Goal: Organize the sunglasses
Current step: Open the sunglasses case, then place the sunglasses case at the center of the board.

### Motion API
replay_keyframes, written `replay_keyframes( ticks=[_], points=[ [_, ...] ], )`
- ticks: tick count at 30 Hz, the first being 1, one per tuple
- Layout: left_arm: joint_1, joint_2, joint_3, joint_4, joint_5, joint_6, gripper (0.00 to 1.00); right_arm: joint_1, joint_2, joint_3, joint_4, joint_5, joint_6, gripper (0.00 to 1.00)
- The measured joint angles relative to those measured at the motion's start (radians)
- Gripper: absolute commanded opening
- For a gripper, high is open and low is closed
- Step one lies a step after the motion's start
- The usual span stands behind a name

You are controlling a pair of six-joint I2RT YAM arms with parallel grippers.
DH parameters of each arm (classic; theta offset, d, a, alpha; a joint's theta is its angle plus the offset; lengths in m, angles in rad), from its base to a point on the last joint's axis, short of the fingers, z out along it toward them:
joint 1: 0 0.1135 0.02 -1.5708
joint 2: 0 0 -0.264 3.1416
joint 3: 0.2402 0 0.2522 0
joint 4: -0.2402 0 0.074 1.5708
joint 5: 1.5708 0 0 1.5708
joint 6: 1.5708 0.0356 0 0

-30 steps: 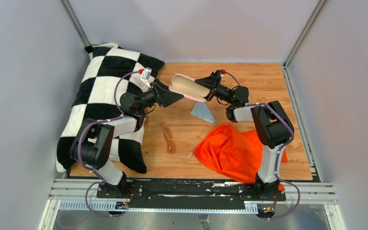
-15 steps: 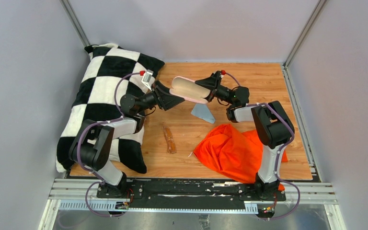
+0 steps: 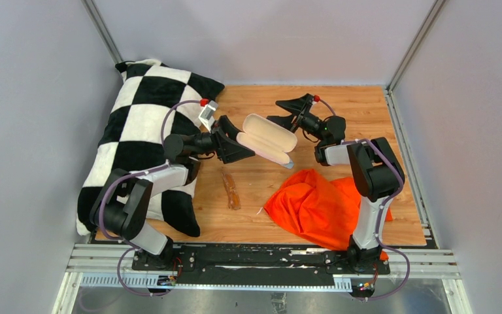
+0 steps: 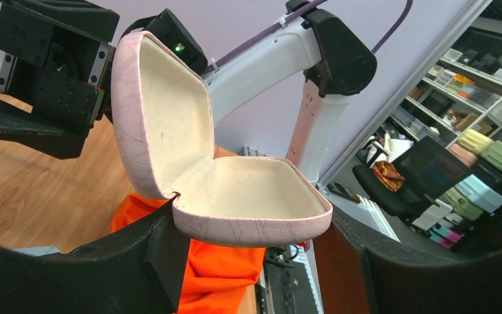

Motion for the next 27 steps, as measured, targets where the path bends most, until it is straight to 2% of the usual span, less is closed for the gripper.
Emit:
replay_keyframes(
  ticks=[5, 13, 16, 18, 22, 27],
  points=[
    [0.0, 0.003, 0.001, 0.001, 0.01, -0.027, 0.0, -0.023, -0.009, -0.002, -0.005, -0.024, -0.011, 0.82],
    [-0.002, 0.029, 0.007, 0.0, 0.038, -0.067, 0.0, -0.203, -0.182, -0.062, -0.018, -0.2, -0.161, 0.8],
    [-0.018, 0.047, 0.031, 0.001, 0.058, -0.087, 0.0, -0.227, -0.271, -0.083, -0.019, -0.271, -0.238, 0.9],
    [-0.031, 0.06, 0.045, 0.001, 0.07, -0.098, 0.0, -0.222, -0.329, -0.101, -0.051, -0.322, -0.315, 0.92],
    [-0.04, 0.071, 0.048, 0.001, 0.091, -0.12, 0.0, -0.212, -0.435, -0.124, -0.271, -0.385, -0.559, 0.96],
    [-0.041, 0.087, 0.074, 0.001, 0.111, -0.153, 0.0, -0.19, -0.592, -0.051, -0.947, -0.388, -1.107, 1.0]
  ],
)
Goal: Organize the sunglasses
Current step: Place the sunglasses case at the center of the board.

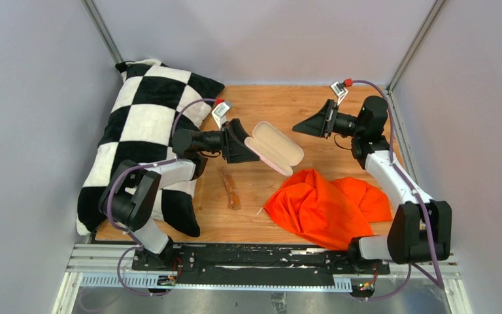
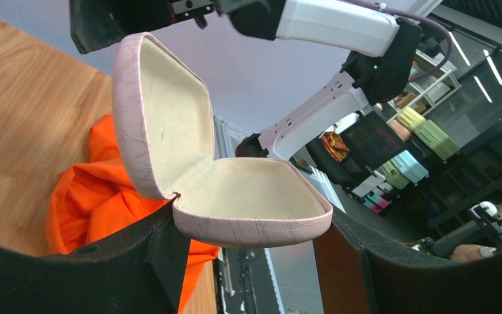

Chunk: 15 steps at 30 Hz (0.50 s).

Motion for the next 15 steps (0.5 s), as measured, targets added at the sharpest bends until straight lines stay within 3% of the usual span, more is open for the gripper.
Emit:
replay_keyframes(
  ticks=[2, 5, 15],
  points=[
    [-0.004, 0.008, 0.012, 0.001, 0.006, -0.011, 0.0, 0.021, -0.027, 0.051, -0.164, -0.004, -0.145, 0.99],
    [-0.011, 0.018, 0.018, 0.001, 0.013, -0.022, 0.0, 0.048, -0.053, 0.062, -0.267, -0.027, -0.251, 0.93],
    [-0.016, 0.023, 0.019, 0.001, 0.021, -0.029, 0.0, 0.122, -0.037, 0.059, -0.363, -0.075, -0.344, 0.58]
  ],
)
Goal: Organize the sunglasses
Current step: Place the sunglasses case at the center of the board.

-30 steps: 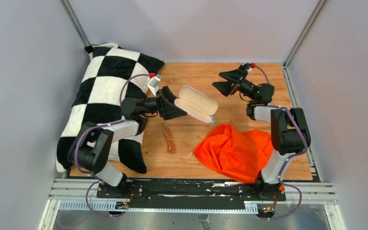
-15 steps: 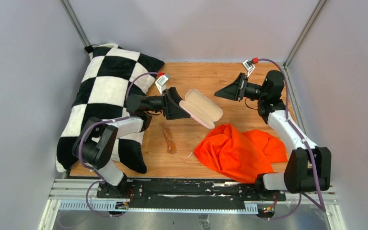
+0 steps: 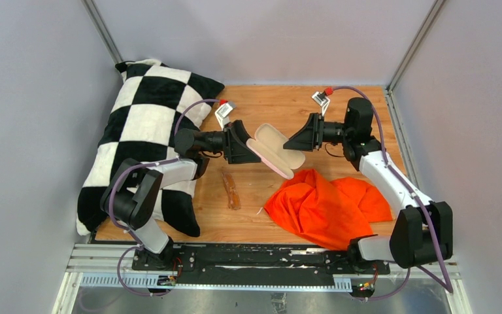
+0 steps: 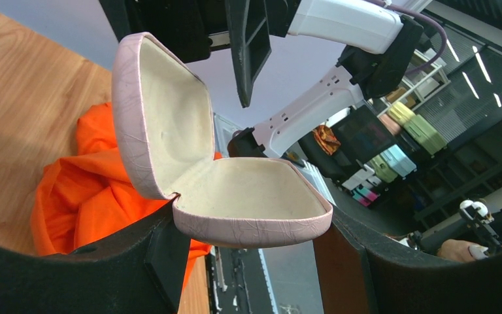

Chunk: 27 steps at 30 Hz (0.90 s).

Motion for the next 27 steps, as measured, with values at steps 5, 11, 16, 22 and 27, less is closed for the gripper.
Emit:
replay_keyframes(
  ticks=[5, 11, 16, 22, 27],
  points=[
    [-0.002, 0.007, 0.001, 0.001, 0.001, -0.003, 0.0, 0.006, 0.006, 0.0, -0.016, -0.008, -0.019, 0.29],
    [-0.003, 0.01, 0.013, 0.005, 0.011, -0.024, 0.0, 0.006, 0.018, 0.001, -0.029, 0.002, -0.034, 0.19],
    [-0.002, 0.02, 0.021, 0.006, 0.015, -0.035, 0.06, 0.006, 0.018, 0.002, -0.033, 0.005, -0.043, 0.02],
    [0.001, 0.051, 0.046, 0.012, 0.031, -0.054, 0.44, 0.005, 0.017, 0.003, -0.059, 0.026, -0.075, 0.0],
    [0.002, 0.066, 0.048, 0.011, 0.031, -0.064, 0.75, 0.005, 0.011, 0.003, -0.111, 0.057, -0.116, 0.0]
  ],
)
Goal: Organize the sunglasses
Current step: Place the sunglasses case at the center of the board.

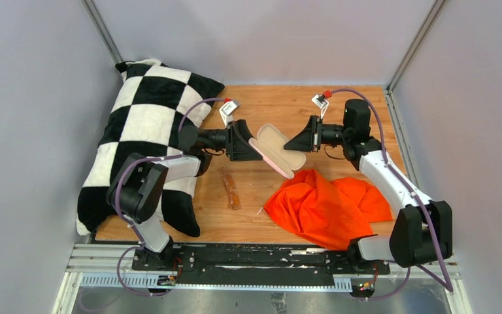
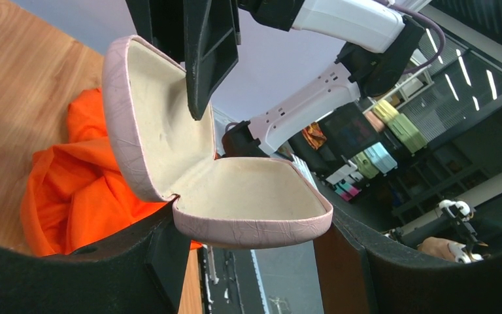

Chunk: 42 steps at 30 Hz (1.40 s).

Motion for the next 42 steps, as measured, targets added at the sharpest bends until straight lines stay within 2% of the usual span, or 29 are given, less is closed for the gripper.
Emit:
replay_keyframes(
  ticks=[1, 2, 7, 12, 15, 20, 27, 35, 39, 42],
  points=[
    [0.0, 0.0, 0.0, 0.0, -0.003, 0.0, 0.96, 0.0, -0.004, 0.0, -0.005, 0.005, -0.005, 0.0],
    [-0.002, 0.0, 0.0, 0.001, -0.015, 0.006, 0.99, 0.0, -0.012, 0.0, -0.016, 0.013, -0.01, 0.0],
    [-0.003, -0.003, 0.014, -0.002, -0.058, 0.021, 1.0, 0.004, -0.08, 0.018, -0.114, 0.071, -0.05, 0.0],
    [-0.001, -0.027, 0.015, -0.078, -0.088, 0.084, 1.0, 0.003, -0.146, 0.066, -0.239, 0.214, -0.121, 0.0],
    [0.006, -0.058, 0.015, -0.21, -0.11, 0.188, 1.0, 0.003, -0.178, 0.087, -0.319, 0.332, -0.165, 0.0],
    [0.016, -0.16, 0.026, -0.591, -0.195, 0.449, 1.0, -0.001, -0.244, 0.098, -0.443, 0.603, -0.225, 0.0],
    [0.017, -0.3, 0.044, -0.985, -0.331, 0.707, 1.0, -0.004, -0.237, 0.101, -0.482, 0.937, -0.252, 0.0],
    [0.014, -0.384, 0.052, -1.402, -0.624, 0.896, 1.0, 0.007, -0.096, 0.077, -0.338, 1.165, -0.294, 0.0],
    [-0.011, -0.389, 0.076, -1.601, -0.818, 0.956, 1.0, 0.056, 0.053, 0.077, -0.207, 1.273, -0.407, 0.0],
    [-0.038, -0.42, 0.075, -1.692, -0.932, 0.975, 1.0, 0.11, 0.158, 0.079, -0.13, 1.329, -0.502, 0.0]
  ],
)
